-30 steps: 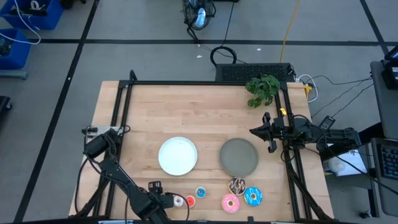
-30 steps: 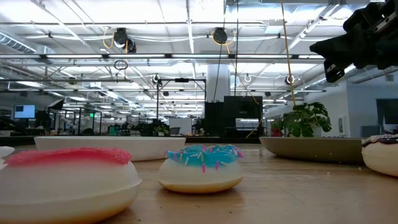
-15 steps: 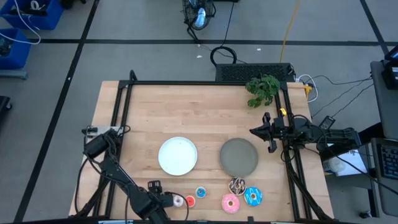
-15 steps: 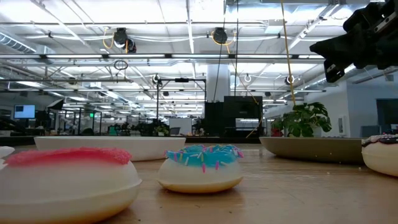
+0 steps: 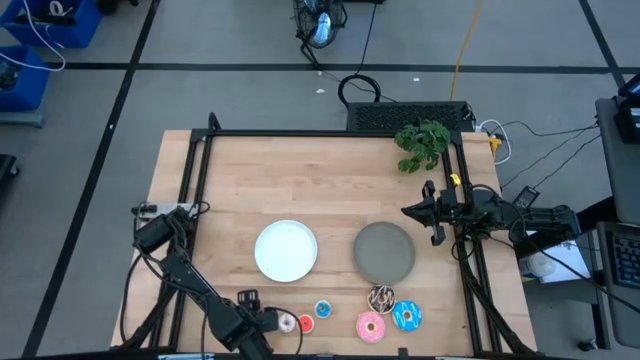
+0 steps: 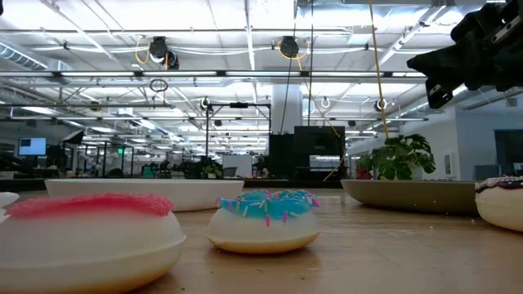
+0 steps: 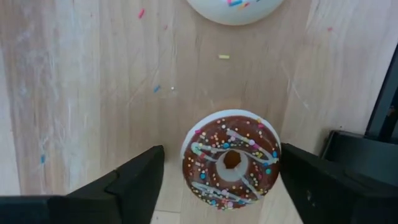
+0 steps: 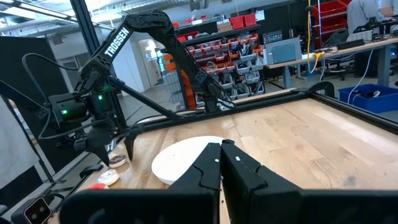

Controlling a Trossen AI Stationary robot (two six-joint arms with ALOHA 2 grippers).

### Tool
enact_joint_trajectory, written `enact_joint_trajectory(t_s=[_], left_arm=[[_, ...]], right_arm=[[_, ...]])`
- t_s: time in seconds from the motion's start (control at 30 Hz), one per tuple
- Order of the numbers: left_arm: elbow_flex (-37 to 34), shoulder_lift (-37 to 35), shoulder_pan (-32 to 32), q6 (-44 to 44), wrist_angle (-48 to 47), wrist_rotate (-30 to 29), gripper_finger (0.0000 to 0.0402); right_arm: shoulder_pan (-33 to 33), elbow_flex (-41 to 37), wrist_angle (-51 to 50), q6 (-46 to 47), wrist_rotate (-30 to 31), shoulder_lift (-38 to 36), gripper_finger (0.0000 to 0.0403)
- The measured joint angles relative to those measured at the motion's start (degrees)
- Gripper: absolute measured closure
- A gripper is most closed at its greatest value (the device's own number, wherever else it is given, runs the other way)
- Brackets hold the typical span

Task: Pick & Place donuts
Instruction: Put the small brown donut on the white plate

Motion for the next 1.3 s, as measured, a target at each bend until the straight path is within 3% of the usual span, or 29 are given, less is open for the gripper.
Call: enact_joint_trajectory(t_s=[0.27,0.53,0.93,1.3], left_arm=[[-0.1,-0.3,1.3,-0.5,-0.4,2.2,0.0190],[0.1,-2.1,2.7,0.4,-1.0,2.5,0.0232],[0.2,-7.4,3.7,0.9,-2.9,0.8,0.0209],[0.3,-15.8,5.4,2.1,-6.1,-4.5,0.0204]], right_arm=[[0.0,0.0,0.0,0.0,0.0,0.0,0.0403],[0.0,0.0,0.0,0.0,0.0,0.0,0.0403],[0.0,0.0,0.0,-0.1,0.0,0.0,0.0403],[0.0,0.0,0.1,-0.2,0.0,0.0,0.0403]])
